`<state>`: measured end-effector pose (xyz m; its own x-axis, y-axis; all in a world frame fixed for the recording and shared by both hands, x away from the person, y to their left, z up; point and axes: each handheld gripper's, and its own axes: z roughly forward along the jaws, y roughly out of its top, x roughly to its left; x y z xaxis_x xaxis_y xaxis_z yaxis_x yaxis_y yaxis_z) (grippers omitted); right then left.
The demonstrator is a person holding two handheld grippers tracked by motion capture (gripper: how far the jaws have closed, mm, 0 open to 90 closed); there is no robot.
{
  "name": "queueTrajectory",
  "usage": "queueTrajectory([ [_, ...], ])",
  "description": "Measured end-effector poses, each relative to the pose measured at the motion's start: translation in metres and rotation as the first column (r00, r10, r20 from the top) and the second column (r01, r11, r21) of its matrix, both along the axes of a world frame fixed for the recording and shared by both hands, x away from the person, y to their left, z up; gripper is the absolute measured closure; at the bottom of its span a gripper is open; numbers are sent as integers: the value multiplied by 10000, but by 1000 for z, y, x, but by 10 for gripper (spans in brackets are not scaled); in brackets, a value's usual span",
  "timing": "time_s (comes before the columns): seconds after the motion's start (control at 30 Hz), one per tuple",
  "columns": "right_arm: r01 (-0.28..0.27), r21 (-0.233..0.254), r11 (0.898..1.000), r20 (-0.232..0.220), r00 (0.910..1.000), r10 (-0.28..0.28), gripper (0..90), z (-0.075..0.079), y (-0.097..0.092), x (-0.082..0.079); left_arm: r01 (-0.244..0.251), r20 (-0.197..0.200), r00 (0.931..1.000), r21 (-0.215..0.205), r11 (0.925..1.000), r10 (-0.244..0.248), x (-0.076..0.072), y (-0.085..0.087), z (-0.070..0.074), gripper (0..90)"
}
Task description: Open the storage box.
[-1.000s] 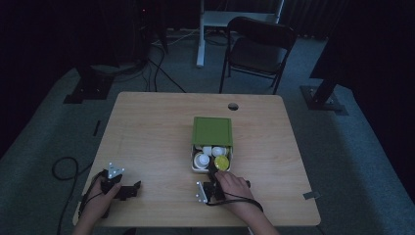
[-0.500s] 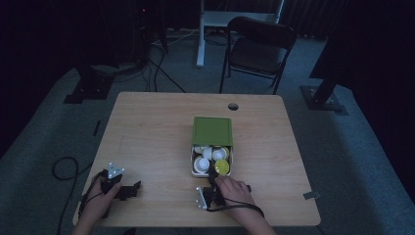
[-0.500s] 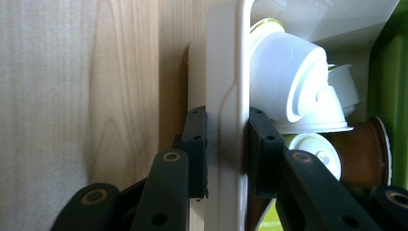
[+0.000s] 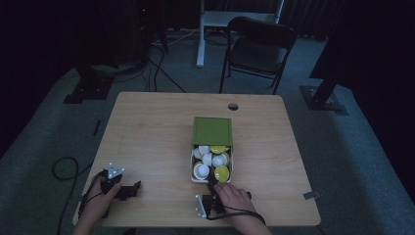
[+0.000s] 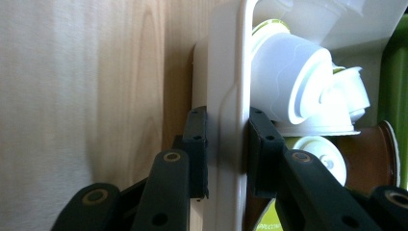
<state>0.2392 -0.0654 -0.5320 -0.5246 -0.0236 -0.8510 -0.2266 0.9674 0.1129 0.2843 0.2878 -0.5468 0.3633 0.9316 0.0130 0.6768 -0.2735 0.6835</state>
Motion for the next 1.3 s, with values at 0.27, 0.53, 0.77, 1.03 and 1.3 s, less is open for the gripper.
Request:
queueTrajectory([
  [0.27, -90, -51, 9999, -72, 9999, 90, 732, 0, 1, -11, 6, -17, 10000, 6, 10000, -6, 0, 0, 0, 0],
  [0.53, -113, -11, 9999, -186, 9998, 113, 732, 1, 0, -22, 4, -15, 10000, 3, 10000, -4, 0, 0, 0, 0],
  [0.77, -130, -2, 9999, -234, 9996, 129, 733, 1, -2, -25, 0, -12, 10000, -2, 10000, 0, 0, 0, 0, 0],
  [1.03, -132, 70, 9999, -297, 9995, 134, 733, 2, -3, -31, 5, -15, 10000, 2, 10000, -5, 0, 0, 0, 0],
  [1.3, -223, 114, 9997, -294, 9993, 226, 732, 1, -4, -36, 5, -13, 10000, 1, 10000, -5, 0, 0, 0, 0],
])
